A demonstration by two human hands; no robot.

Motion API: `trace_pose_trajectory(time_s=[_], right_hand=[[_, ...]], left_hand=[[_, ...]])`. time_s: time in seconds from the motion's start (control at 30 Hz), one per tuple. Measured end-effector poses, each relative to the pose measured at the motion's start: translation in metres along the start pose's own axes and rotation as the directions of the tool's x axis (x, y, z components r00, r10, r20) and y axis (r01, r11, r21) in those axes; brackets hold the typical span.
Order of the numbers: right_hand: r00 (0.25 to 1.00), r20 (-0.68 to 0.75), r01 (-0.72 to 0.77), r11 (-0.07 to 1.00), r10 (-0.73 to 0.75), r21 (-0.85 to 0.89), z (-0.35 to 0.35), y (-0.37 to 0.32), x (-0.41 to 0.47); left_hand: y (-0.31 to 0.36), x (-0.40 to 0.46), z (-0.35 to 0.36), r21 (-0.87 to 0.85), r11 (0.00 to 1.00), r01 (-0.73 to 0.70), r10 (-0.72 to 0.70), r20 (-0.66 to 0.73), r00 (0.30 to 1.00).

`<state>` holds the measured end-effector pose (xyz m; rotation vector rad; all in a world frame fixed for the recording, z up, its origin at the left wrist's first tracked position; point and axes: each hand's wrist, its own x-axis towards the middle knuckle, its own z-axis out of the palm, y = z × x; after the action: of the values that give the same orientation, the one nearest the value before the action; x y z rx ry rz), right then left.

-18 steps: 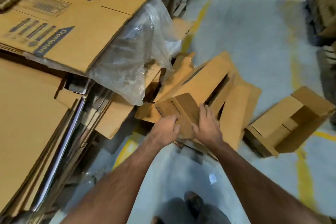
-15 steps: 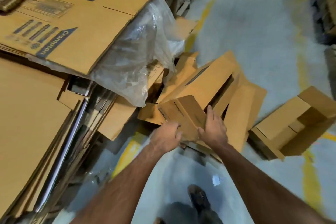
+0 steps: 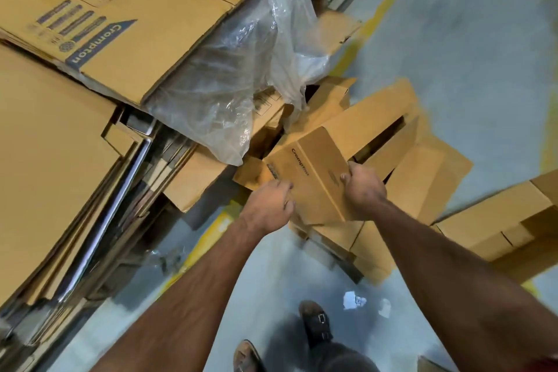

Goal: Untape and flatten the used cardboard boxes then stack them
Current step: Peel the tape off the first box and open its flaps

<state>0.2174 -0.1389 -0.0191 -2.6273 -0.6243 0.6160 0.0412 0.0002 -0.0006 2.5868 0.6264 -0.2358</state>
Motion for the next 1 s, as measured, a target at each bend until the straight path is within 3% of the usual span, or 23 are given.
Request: trace_pose_trajectory(time_s=[0.23, 0.43, 0.53, 0.63, 0.73, 0.83, 1.0], right_hand=[[0.932, -0.342, 0.122, 0.992, -0.119, -0.011, -0.085, -0.014, 0.002], [0.760, -0.633, 0.060, 0.985, -0.151, -0.163, -0.238, -0.003, -0.020], [0.679, -0.705, 0.057, 0.972, -0.205, -0.227, -0.310, -0.009, -0.043], [0.555, -0.779, 0.095, 0.953, -0.291, -0.288, -0.365, -0.023, -0.074], [0.413, -0.822, 0.173, 0.920, -0.392, -0.352, -0.405, -0.048, -0.106], [0.282, -0.825, 0.273, 0.865, -0.490, -0.420, -0.430, -0.081, -0.135], [0.124, -0.774, 0.440, 0.734, -0.621, -0.518, -0.437, -0.136, -0.177]], left_hand=[[0.072, 0.030, -0.004, 0.046, 0.996, -0.074, 0.076, -0.045, 0.996], [0.137, 0.037, -0.014, 0.153, 0.974, -0.169, 0.188, -0.117, 0.975], [0.171, 0.034, -0.031, 0.240, 0.945, -0.221, 0.275, -0.223, 0.935], [0.213, 0.023, -0.057, 0.253, 0.935, -0.249, 0.339, -0.422, 0.841], [0.245, 0.009, -0.088, 0.208, 0.949, -0.237, 0.315, -0.591, 0.743], [0.252, 0.000, -0.116, 0.206, 0.958, -0.198, 0.285, -0.644, 0.710], [0.216, -0.012, -0.161, 0.245, 0.967, -0.070, 0.223, -0.681, 0.697]])
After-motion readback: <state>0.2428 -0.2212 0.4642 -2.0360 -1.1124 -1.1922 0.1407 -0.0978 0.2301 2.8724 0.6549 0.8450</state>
